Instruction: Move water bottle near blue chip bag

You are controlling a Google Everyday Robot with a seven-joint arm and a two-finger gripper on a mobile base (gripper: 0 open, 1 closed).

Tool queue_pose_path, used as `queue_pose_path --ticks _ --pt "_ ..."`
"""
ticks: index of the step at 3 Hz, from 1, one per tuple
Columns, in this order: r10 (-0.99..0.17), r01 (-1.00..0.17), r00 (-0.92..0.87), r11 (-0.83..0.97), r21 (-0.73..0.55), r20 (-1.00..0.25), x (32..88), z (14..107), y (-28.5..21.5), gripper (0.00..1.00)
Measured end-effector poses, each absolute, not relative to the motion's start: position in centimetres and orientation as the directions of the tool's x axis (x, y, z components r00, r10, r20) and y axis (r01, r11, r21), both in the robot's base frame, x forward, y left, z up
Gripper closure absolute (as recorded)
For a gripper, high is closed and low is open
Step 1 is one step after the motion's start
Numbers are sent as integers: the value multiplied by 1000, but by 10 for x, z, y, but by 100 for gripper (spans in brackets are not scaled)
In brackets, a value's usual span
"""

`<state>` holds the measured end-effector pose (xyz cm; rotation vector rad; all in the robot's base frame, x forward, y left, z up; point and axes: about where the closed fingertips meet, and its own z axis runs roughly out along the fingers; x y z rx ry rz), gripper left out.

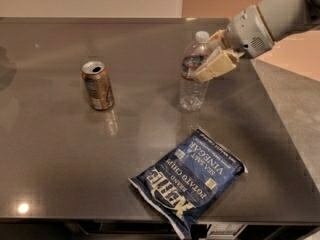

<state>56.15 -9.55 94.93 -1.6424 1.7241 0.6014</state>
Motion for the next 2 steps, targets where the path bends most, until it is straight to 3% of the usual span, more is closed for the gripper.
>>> queue_pose_path --ticks 1,2 --pt "-687 -989 73 44 -141 -723 538 948 -88 100" --pt "-686 -991 91 13 -137 -722 523 945 -83 83"
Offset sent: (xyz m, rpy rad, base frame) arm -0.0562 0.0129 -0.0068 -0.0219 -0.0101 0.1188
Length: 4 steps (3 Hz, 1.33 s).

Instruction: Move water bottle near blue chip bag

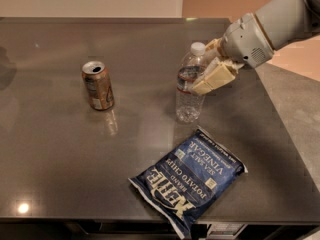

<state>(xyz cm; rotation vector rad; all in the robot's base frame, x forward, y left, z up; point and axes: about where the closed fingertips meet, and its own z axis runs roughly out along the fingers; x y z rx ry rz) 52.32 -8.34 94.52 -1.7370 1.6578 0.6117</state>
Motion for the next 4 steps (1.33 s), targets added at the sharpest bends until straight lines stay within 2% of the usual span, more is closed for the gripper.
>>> queue_pose_path --ticks 3,4 --pt "-665 -997 65 -12 -76 -744 510 929 -85 13" --pt "-670 -997 57 4 -80 -740 511 923 -87 0"
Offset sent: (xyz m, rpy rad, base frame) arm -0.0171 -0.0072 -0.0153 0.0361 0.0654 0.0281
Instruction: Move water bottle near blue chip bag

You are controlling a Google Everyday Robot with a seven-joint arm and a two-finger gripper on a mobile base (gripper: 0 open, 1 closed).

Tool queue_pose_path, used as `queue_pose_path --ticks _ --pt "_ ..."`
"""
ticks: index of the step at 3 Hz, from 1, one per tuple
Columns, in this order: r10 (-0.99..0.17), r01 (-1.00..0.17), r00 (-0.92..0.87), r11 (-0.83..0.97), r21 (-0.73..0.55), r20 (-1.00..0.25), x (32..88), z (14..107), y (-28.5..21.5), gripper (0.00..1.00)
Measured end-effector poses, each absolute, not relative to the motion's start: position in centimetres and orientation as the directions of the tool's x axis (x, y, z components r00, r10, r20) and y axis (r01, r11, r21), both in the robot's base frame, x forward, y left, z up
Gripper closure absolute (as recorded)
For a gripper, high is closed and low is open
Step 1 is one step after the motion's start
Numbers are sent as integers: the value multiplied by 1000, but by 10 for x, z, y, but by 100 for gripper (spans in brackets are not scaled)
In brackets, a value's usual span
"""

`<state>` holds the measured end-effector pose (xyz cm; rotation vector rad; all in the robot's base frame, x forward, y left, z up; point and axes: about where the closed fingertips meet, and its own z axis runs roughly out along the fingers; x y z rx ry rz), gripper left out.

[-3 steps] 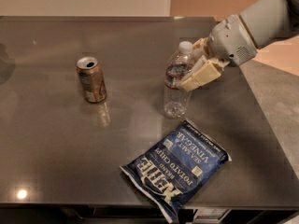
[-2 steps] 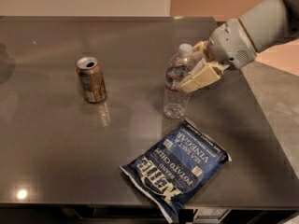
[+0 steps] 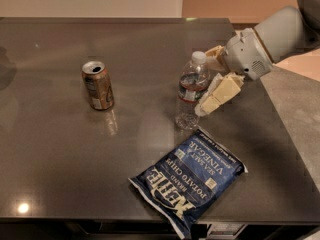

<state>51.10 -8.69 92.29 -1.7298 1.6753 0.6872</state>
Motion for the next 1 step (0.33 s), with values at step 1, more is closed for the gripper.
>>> queue_pose_path --ticks 1 --pt "-670 -997 57 4 -80 -740 511 923 -87 0"
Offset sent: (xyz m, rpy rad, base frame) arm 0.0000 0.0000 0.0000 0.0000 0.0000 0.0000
